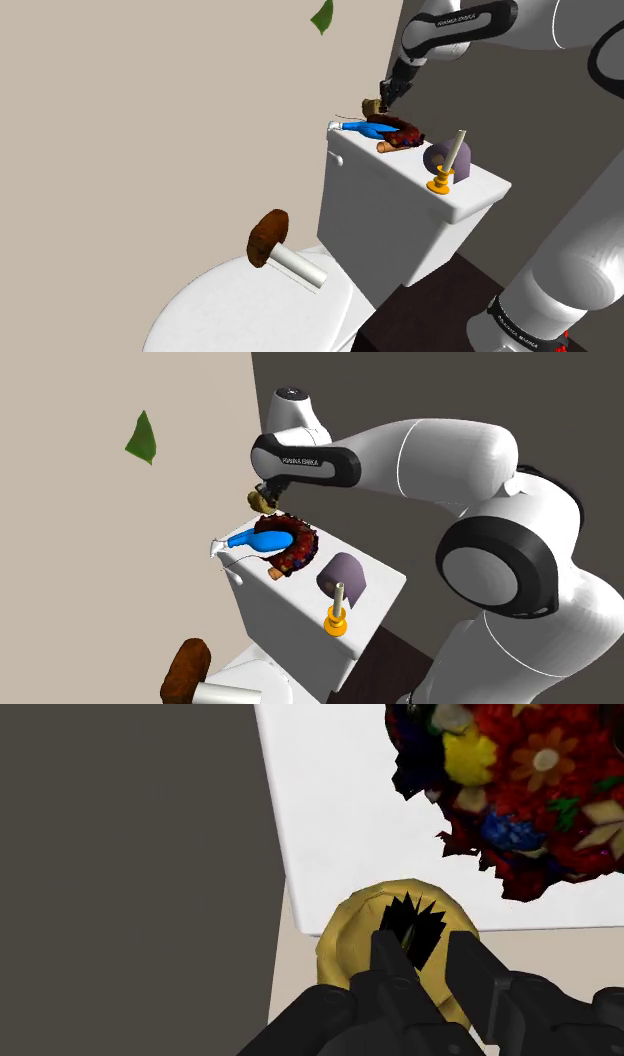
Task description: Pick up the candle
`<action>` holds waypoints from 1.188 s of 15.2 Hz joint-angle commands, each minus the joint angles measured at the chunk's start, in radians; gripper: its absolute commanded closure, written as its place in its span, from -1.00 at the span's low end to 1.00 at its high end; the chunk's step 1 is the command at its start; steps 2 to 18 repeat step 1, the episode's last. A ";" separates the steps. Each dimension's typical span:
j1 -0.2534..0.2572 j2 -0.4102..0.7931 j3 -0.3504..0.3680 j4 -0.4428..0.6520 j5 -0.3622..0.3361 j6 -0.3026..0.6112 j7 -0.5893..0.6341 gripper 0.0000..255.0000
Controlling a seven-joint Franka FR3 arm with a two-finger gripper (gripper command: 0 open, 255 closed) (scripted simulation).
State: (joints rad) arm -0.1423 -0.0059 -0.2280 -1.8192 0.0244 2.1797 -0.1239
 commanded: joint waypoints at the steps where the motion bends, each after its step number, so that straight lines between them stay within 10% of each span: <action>1: -0.008 -0.005 -0.008 0.020 -0.001 0.012 0.000 1.00; 18: -0.008 -0.005 -0.008 0.020 -0.001 0.012 0.000 1.00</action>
